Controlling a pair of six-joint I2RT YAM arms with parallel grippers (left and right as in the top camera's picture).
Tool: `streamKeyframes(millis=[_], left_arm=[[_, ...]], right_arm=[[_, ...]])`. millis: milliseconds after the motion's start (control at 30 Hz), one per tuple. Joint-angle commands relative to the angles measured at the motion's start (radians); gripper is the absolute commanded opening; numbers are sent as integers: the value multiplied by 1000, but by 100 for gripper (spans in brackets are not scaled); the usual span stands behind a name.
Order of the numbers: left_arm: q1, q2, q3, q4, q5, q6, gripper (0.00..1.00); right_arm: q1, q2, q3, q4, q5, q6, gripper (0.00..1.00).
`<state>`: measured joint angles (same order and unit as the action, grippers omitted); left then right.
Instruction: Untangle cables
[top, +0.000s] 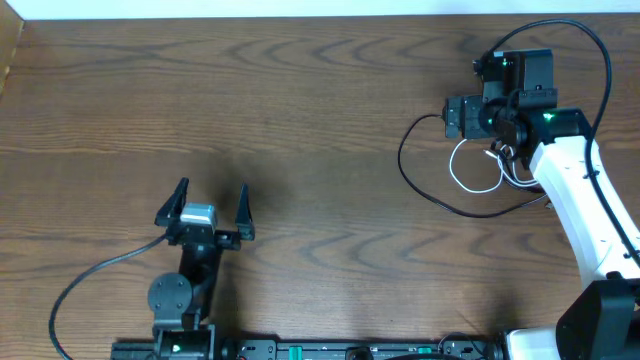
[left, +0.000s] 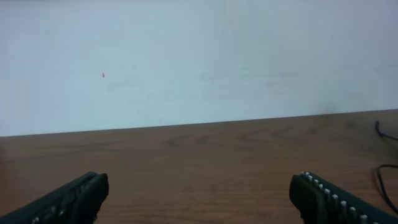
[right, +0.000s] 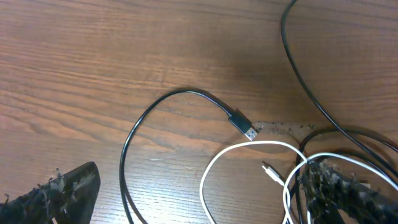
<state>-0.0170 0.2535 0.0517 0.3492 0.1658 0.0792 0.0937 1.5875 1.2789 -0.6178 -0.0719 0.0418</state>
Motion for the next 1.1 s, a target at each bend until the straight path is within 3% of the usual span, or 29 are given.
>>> streamKeyframes(millis=[0,167,300,433,1067], left_arm=[[1,-76,-32,-3,-25,6,98],[1,-153,-48,-124,-48,6,98],[0,-257,-48,-319,-86,6,98],[0,-252,-48,-409,-84,6,98],[0,-45,-47,-413,-73,-16,98]], right_arm=[[0,3,-4,-3,-2,10,99],[0,3,-4,-3,-2,10,99],[0,3,-4,-3,-2,10,99],[0,3,-4,-3,-2,10,99],[0,3,-4,-3,-2,10,99]])
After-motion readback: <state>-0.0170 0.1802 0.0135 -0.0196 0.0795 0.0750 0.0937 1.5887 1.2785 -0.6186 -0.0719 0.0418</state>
